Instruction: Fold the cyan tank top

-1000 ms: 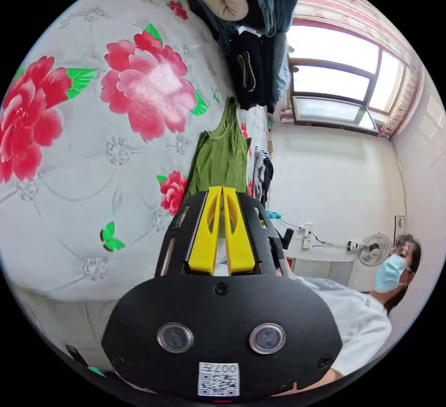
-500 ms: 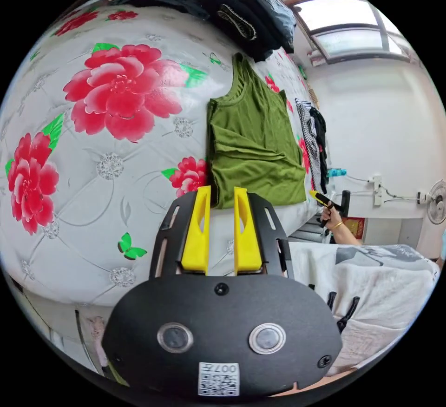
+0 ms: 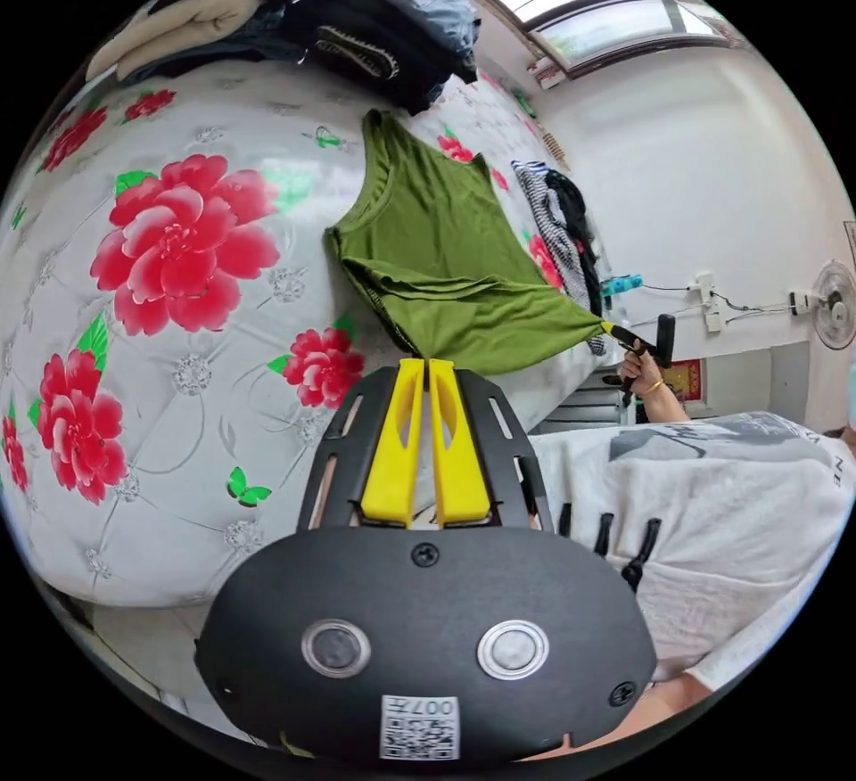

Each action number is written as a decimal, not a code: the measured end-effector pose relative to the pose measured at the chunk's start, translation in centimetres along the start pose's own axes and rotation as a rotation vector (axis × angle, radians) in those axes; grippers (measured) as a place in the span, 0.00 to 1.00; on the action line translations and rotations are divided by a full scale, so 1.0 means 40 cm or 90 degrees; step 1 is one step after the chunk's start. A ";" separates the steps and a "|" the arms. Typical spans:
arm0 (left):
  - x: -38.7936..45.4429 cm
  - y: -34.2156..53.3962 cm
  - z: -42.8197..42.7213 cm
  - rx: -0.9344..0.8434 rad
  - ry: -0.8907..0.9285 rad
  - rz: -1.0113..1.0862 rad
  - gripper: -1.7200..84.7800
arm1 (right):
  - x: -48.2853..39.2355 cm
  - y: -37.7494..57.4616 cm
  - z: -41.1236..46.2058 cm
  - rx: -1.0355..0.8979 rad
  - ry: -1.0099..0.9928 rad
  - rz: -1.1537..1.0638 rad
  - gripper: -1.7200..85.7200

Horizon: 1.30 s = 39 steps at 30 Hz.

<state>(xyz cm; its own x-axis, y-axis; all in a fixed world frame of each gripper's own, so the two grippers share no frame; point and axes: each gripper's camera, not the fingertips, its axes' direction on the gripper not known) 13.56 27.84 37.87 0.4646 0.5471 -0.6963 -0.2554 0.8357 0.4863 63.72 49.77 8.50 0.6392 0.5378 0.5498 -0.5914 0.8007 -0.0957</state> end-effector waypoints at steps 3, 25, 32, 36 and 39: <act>0.015 0.055 -0.073 0.025 0.044 0.018 0.01 | -0.025 0.010 -0.056 -0.010 0.006 -0.023 0.02; 0.099 -0.263 -0.536 0.243 0.204 0.117 0.01 | -0.205 -0.295 -0.396 0.198 -0.078 -0.195 0.02; 0.030 -0.064 -0.518 0.242 0.216 0.109 0.01 | -0.207 -0.122 -0.396 0.169 -0.062 -0.267 0.02; -0.077 0.057 -0.414 0.197 0.217 0.035 0.01 | -0.119 0.000 -0.259 0.063 -0.034 -0.209 0.02; -0.192 0.170 -0.289 0.147 0.224 -0.065 0.01 | -0.021 0.093 -0.121 -0.026 -0.039 -0.110 0.02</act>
<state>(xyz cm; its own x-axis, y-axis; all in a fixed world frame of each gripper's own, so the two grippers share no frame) -1.56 29.87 40.43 0.1496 0.4788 -0.8651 -0.0086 0.8755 0.4831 63.37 53.57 3.66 0.6979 0.3746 0.6104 -0.4538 0.8907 -0.0277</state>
